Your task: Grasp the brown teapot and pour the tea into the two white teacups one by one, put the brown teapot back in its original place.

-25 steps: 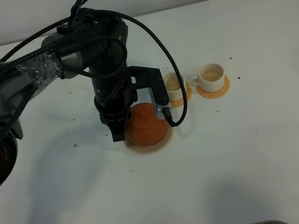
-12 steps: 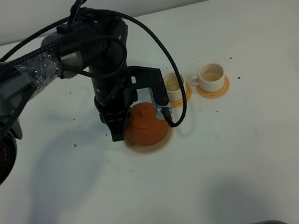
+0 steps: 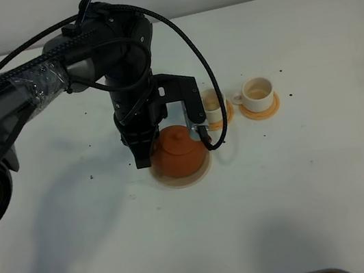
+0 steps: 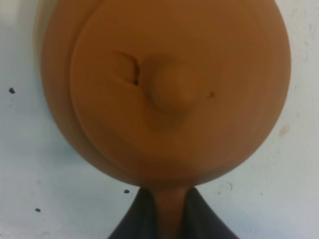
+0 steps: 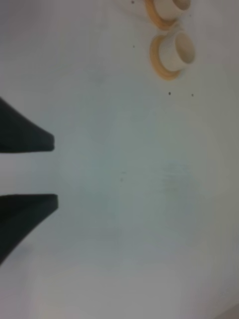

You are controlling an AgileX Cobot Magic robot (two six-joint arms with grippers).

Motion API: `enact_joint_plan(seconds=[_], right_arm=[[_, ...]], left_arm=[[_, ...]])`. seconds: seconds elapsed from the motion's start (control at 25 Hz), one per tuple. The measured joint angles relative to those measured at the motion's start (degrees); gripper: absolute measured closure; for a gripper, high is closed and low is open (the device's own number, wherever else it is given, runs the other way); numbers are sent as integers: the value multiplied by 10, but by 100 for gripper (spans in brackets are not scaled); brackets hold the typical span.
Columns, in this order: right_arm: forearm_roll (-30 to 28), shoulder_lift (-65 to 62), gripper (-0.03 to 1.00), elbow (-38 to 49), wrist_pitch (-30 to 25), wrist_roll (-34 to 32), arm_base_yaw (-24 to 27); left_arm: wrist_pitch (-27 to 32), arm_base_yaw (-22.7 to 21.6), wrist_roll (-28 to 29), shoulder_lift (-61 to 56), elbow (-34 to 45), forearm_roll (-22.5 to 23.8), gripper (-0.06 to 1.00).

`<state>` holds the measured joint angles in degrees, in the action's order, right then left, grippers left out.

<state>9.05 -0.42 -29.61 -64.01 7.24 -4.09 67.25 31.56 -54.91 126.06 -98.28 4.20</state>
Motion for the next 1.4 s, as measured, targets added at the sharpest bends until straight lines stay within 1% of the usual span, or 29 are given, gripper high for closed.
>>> enact_joint_plan(seconds=[0.44, 0.76, 0.96, 1.12, 1.4], right_arm=[[0, 0, 73, 0, 0, 0, 0], [0, 0, 73, 0, 0, 0, 0], [0, 0, 73, 0, 0, 0, 0], [0, 0, 73, 0, 0, 0, 0], [0, 0, 73, 0, 0, 0, 0]], left_arm=[[0, -17, 0, -1, 0, -11, 80], [0, -18, 0, -22, 0, -14, 80], [0, -20, 0, -30, 0, -25, 80], [-19, -24, 0, -41, 0, -35, 80], [-80, -24, 0, -49, 0, -37, 80]])
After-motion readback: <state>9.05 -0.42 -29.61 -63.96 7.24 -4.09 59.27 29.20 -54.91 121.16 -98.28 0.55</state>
